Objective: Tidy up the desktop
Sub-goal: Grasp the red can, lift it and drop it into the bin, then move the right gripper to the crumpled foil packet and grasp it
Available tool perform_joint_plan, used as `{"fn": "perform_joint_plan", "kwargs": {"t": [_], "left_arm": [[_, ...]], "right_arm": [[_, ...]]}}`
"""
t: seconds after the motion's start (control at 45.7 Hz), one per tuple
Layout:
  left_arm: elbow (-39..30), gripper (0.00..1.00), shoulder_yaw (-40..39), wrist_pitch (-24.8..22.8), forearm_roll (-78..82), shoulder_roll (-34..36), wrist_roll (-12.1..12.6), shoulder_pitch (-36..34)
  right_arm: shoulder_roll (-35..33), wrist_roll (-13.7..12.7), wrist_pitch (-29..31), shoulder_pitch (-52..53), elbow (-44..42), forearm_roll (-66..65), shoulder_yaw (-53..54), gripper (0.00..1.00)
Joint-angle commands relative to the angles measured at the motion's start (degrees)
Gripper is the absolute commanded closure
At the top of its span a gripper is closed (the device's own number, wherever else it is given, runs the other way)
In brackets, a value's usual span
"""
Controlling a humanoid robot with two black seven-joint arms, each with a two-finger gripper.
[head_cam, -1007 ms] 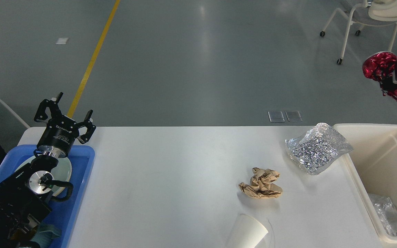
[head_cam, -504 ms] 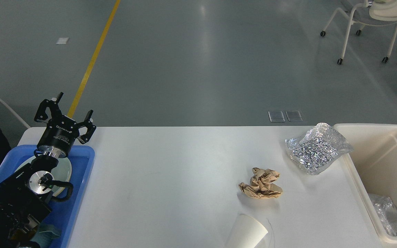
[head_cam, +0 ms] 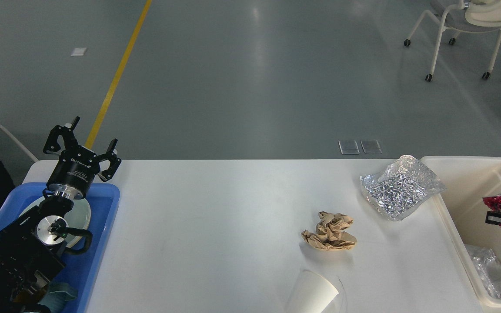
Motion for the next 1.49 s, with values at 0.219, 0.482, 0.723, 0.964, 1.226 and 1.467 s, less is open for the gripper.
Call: {"fn": "perform_joint_plan", "kwargs": {"t": [0.219, 0.482, 0.723, 0.964, 1.226, 1.467], "left_arm": [[0.0, 0.00, 0.0, 0.1, 0.0, 0.0, 0.0, 0.0], [0.0, 0.00, 0.0, 0.1, 0.0, 0.0, 0.0, 0.0], [0.0, 0.00, 0.0, 0.1, 0.0, 0.0, 0.0, 0.0], [0.0, 0.00, -0.1, 0.0, 0.0, 0.0, 0.0, 0.0], [0.0, 0.00, -0.1, 0.0, 0.0, 0.0, 0.0, 0.0], [0.0, 0.00, 0.0, 0.0, 0.0, 0.0, 0.0, 0.0]], "right_arm": [[-0.7, 0.5, 0.8, 3.6, 5.3, -0.1, 0.4, 0.00], [-12.6, 1.5, 12.4, 56.3, 58.6, -3.1, -8.5, 0.00], [-5.9, 1.4, 32.4, 91.9, 77.7, -4.5, -15.5, 0.00], [-4.6, 1.3, 53.1, 115.6, 77.7, -7.9, -12.3, 0.00], [-4.5, 1.0, 47.5, 104.6, 71.7, -8.1, -11.7, 0.00], [1.3, -1.2, 24.7, 66.8, 48.1, -2.9, -11.7, 0.00]]}}
